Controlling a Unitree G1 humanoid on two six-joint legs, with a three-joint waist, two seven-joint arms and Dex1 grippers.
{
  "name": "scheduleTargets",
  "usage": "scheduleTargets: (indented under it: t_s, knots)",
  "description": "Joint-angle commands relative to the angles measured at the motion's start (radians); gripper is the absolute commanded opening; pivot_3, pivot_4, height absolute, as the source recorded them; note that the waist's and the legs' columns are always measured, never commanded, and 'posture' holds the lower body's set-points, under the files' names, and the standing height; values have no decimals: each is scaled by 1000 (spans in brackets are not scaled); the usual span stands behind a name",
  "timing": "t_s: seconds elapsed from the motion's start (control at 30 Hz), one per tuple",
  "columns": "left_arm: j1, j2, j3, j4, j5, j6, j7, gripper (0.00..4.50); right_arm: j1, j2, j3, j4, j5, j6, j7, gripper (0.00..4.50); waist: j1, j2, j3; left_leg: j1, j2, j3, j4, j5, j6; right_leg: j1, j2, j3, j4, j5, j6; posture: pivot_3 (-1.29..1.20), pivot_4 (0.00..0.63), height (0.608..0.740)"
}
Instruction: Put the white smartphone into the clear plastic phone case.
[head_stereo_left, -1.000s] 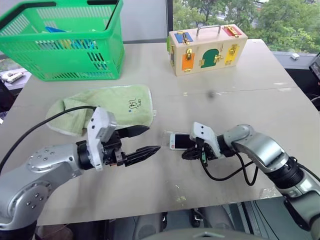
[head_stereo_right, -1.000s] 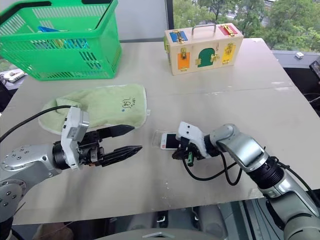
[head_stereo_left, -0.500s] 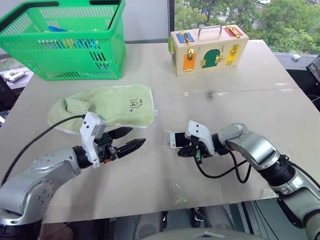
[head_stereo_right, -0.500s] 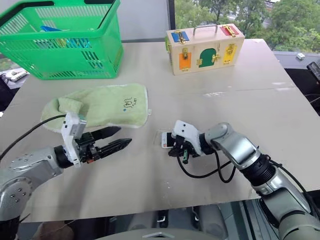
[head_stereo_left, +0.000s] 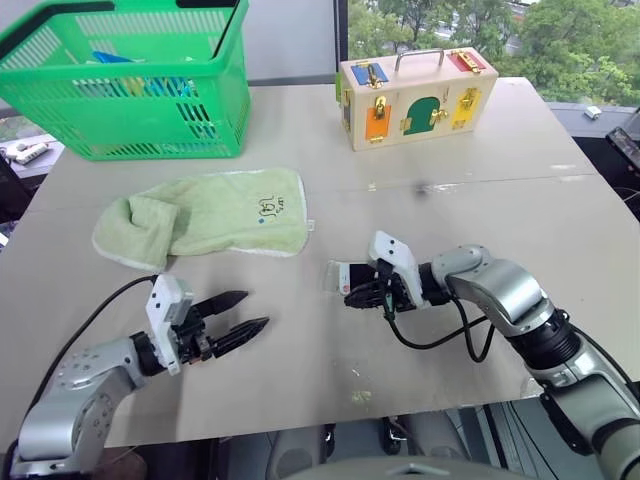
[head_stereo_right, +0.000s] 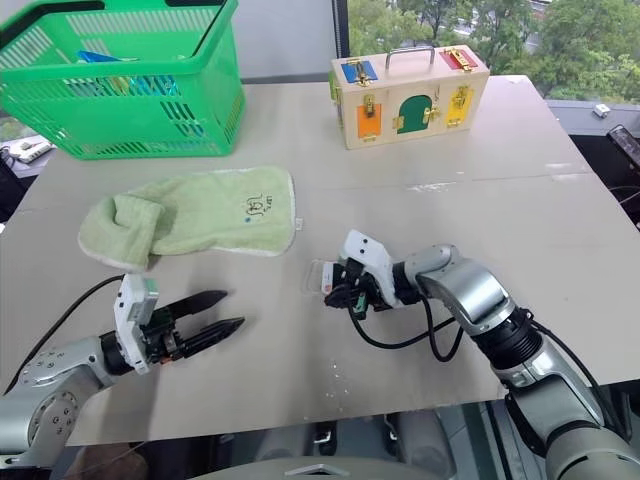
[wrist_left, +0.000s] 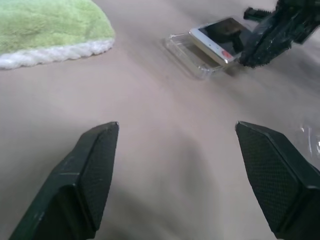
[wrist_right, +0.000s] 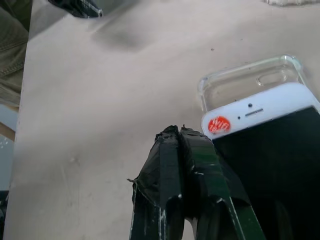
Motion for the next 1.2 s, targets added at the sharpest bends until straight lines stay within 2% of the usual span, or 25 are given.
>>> scheduleTargets:
  t_s: [0.03,0.17,0.33,0.5,0.77,0.83,0.93,1.07,1.2]
  knots:
    - [14,-5,18,29,17,-73,-67,3849,-22,8,-63,-44,18,-33,-15,20,0,0,0,-2,0,0,0,0,0,-1,0,0,0,1,-1,0,150,740]
    - [13,-15,6,37,27,-111,-103,3849,-49,25,-70,-18,-24,-41,-78,20,-1,0,0,-4,0,1,0,0,0,-4,0,0,1,3,2,0,150,740]
    - [-27,-15,5,-20,4,-69,-79,3849,-86,0,39,68,-130,-34,-96,20,0,0,0,-4,0,1,2,0,0,-4,1,0,2,2,4,0,150,740]
    - [-49,-26,6,-45,-1,-46,-59,3849,-100,-3,109,95,-150,-1,-60,20,-4,-1,-1,-3,0,2,4,0,0,-4,1,0,4,2,5,0,150,740]
    - [-33,-37,-1,-50,14,-59,-65,3849,-96,19,191,208,-260,-59,-99,20,-3,-2,-5,1,1,2,4,0,0,0,2,0,4,2,5,0,150,740]
    - [-34,-36,0,-44,16,-61,-70,3849,-90,28,176,234,-278,-77,-119,20,-3,-2,-5,6,1,2,4,0,0,4,2,-1,4,-1,2,0,150,740]
    - [-38,-33,1,-32,18,-64,-79,3849,-86,52,89,227,-245,-82,-137,20,1,-2,-6,12,1,1,4,-2,-3,9,-1,-1,3,-1,2,0,150,740]
    - [-44,-31,3,-13,23,-70,-95,3849,-63,98,-99,97,-75,-77,-82,20,2,-2,-5,11,1,1,4,-2,-3,9,-2,-2,3,-1,2,0,150,740]
    - [-52,-32,-1,3,28,-84,-113,3849,-49,70,-151,-23,36,-2,-23,20,-3,-1,-4,3,1,1,4,0,0,2,-2,-1,3,1,-2,0,150,740]
